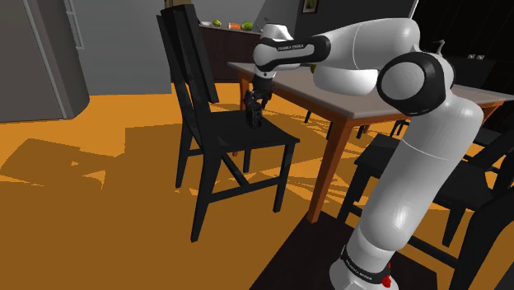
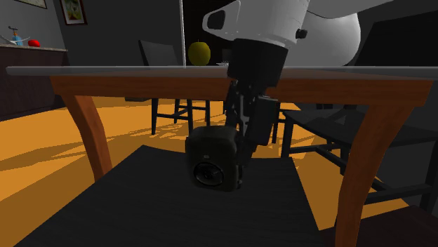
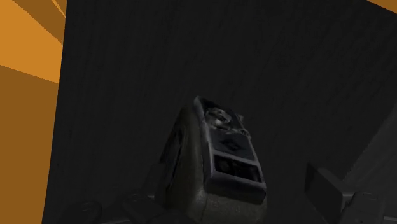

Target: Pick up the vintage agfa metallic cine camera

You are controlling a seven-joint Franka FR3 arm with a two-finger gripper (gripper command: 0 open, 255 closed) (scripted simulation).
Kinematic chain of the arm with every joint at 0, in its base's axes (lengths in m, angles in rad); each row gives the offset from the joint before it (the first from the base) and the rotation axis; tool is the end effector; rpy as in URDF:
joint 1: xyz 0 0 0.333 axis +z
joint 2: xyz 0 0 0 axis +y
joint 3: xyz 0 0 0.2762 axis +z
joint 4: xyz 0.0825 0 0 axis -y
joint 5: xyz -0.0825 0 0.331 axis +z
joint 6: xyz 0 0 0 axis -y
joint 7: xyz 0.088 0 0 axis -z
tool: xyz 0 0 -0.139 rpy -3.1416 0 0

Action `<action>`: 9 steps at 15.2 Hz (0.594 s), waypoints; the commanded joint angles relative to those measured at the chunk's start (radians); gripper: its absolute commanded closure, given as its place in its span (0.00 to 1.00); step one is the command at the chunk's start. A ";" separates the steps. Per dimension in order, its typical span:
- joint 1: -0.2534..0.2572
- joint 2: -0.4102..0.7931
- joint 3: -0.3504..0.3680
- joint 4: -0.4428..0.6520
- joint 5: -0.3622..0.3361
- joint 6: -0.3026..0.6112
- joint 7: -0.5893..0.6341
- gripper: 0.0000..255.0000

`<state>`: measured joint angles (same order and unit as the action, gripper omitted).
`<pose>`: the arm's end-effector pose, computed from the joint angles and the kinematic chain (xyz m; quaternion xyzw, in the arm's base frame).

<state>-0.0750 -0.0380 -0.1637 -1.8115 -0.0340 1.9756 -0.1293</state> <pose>0.5111 -0.1287 0.5076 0.9936 -0.0496 0.0965 0.0313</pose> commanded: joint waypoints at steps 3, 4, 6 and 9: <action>-0.010 0.016 -0.012 -0.023 -0.007 0.000 0.010 1.00; -0.011 0.020 -0.012 -0.028 -0.007 0.008 0.009 1.00; -0.011 0.020 -0.013 -0.027 -0.006 0.007 0.008 1.00; -0.011 0.014 -0.013 -0.031 -0.008 0.005 0.008 1.00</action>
<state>-0.0797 -0.0308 -0.1680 -1.8290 -0.0406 1.9869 -0.1230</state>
